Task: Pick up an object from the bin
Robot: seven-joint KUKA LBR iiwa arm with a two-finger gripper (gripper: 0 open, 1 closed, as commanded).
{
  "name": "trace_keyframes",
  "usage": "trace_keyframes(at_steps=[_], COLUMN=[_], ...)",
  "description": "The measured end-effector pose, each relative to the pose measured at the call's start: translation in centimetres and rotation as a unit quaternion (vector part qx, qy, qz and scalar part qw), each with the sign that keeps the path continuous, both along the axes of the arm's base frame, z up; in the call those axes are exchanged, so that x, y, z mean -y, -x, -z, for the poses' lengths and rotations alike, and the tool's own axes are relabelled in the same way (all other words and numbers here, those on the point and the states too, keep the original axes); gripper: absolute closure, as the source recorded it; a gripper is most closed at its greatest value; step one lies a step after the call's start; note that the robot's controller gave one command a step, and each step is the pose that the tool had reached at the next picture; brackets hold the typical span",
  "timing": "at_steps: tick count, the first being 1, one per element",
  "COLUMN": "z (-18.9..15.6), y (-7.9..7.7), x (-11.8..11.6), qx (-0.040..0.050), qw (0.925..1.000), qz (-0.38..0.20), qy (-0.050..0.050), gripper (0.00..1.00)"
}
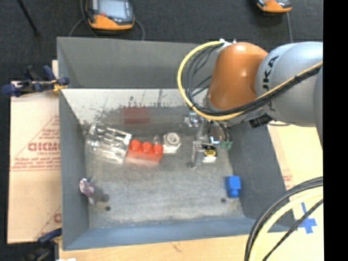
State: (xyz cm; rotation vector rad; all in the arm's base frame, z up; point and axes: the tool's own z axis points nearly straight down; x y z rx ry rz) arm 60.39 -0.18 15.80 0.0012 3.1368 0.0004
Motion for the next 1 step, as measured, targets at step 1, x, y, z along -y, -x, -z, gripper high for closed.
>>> trace_keyframes(at_steps=[1], z=[4.25], y=[-4.41], x=[-3.92], qx=[-0.0001], qw=[0.9982], qz=[0.060], qy=[-0.001], gripper=[0.00])
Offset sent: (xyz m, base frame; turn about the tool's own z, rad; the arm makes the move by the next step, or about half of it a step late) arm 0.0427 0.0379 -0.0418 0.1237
